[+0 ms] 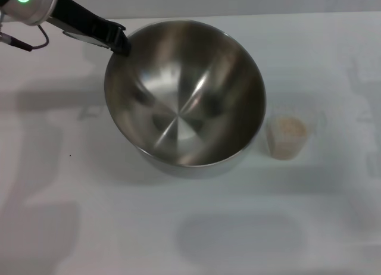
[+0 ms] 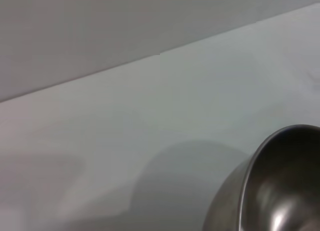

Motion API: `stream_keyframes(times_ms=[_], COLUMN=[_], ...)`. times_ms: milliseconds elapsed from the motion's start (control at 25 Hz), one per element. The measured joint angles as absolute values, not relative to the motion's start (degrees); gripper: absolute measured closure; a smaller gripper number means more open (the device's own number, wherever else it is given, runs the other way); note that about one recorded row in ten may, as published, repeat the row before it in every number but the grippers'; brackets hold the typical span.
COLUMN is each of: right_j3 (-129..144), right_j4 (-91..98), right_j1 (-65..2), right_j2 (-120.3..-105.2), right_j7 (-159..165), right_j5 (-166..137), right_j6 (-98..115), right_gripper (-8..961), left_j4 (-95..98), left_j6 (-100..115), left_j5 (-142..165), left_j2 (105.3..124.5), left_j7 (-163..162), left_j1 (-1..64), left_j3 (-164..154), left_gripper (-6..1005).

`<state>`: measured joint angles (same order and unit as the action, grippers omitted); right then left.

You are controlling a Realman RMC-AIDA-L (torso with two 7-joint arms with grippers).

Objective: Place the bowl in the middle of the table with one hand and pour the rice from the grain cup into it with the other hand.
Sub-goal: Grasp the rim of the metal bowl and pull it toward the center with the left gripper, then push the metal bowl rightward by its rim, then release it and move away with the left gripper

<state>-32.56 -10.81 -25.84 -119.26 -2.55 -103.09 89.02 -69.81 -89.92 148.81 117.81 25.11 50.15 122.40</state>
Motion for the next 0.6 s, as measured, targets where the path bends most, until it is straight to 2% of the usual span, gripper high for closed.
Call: stream_keyframes(times_ms=[600], right_j3=[-32.5], right_j4=[-10.6], right_j1=[-26.0], right_j2=[-119.18], right_j7=[-2.6], right_j5=[-103.1], right_j6=[88.6], right_gripper=[325], left_j4=[-60.4], left_j6=[-85.4], left_j5=[148.1], left_j2=[118.03], left_j7=[26.2], left_j1=[53.3], left_j3=[122.4], left_gripper=[930])
